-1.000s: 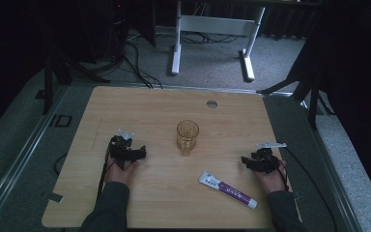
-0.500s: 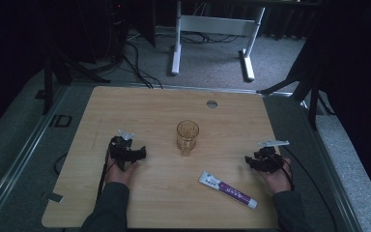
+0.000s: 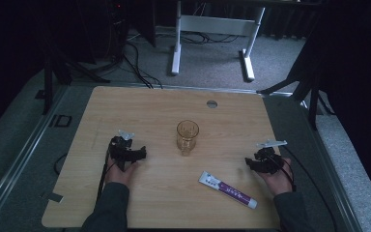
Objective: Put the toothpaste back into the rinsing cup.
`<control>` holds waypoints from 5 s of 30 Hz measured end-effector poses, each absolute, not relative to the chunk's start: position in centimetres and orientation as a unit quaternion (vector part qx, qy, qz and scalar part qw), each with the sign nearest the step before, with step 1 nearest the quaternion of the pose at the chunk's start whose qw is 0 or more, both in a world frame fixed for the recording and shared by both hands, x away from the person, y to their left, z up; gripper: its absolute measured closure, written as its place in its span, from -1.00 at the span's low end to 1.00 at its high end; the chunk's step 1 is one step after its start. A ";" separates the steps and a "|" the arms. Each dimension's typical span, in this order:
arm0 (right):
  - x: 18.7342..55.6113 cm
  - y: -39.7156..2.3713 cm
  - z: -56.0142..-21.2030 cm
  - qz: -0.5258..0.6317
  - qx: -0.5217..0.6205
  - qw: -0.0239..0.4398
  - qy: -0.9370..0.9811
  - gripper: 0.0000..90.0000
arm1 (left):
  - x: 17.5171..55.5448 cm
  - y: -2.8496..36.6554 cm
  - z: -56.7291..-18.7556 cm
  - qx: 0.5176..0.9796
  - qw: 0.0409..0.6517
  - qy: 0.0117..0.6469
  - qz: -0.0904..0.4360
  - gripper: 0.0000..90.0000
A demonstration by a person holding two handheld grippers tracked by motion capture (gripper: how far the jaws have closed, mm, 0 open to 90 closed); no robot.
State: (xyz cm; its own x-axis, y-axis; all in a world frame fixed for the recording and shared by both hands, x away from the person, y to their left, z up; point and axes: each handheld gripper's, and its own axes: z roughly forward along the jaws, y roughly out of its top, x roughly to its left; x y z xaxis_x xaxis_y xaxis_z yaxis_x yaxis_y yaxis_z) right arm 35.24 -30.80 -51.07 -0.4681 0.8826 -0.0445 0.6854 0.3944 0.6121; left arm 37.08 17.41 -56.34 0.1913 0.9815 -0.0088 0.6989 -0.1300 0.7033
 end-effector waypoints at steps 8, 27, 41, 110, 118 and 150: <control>34.8 -30.5 -50.5 0.269 0.470 0.183 0.820 0.20 | 37.1 17.4 -56.3 0.713 0.296 0.589 0.239 -0.74; 34.0 -29.4 -49.3 0.262 0.444 0.180 0.838 0.20 | 37.1 17.4 -56.3 0.713 0.296 0.590 0.239 -0.74; 33.7 -29.2 -49.3 0.247 0.430 0.172 0.851 0.21 | 37.1 17.4 -56.3 0.713 0.296 0.589 0.239 -0.74; 31.8 -25.8 -48.5 0.197 0.354 0.122 0.906 0.25 | 37.1 17.4 -56.3 0.713 0.296 0.589 0.239 -0.73; 31.7 -25.3 -48.5 0.190 0.345 0.119 0.912 0.25 | 37.1 17.4 -56.3 0.713 0.296 0.589 0.239 -0.74; 31.4 -23.7 -48.5 0.157 0.317 0.089 0.931 0.25 | 37.1 17.4 -56.3 0.713 0.296 0.590 0.238 -0.74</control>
